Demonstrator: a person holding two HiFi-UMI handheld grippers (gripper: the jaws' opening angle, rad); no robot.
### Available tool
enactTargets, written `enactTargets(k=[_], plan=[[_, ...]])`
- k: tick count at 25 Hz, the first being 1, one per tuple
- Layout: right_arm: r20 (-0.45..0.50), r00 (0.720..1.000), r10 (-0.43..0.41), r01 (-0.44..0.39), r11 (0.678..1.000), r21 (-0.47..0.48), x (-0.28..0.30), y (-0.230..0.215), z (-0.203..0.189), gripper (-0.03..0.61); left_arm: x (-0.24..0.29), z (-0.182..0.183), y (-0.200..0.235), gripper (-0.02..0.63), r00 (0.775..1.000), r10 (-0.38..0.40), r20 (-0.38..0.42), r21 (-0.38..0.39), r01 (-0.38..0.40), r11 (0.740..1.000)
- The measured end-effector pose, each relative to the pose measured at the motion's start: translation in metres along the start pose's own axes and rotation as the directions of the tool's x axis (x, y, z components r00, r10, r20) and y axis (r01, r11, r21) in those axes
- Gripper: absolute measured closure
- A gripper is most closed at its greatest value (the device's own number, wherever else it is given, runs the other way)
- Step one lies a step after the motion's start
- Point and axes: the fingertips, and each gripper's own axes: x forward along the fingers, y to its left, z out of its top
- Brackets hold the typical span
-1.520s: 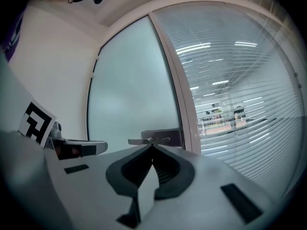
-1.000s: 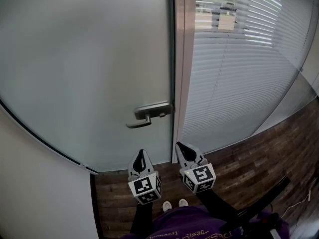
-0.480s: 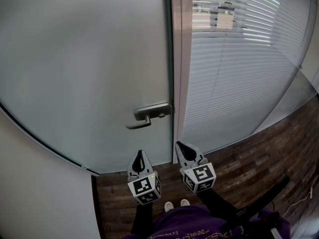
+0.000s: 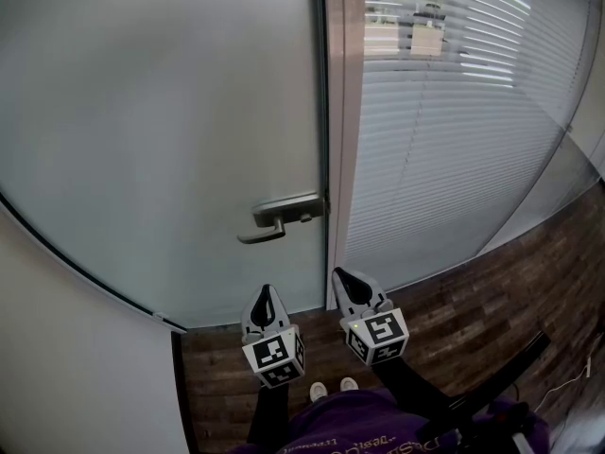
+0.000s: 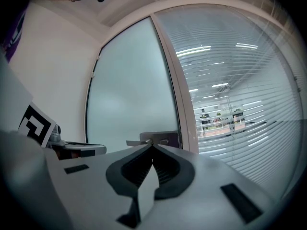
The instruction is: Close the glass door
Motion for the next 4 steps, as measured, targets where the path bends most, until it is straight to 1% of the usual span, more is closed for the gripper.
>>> enactTargets(k=[4], plan=[[-0.015,1.000,-0.012,0.012,1.000,-0.005,-0.0012,-0.0024,-0.0029,0.581,0.0000,-0.0060,0.0013,0.614,1.000,0.011,-0.005,0.024,-0.011,1.000]])
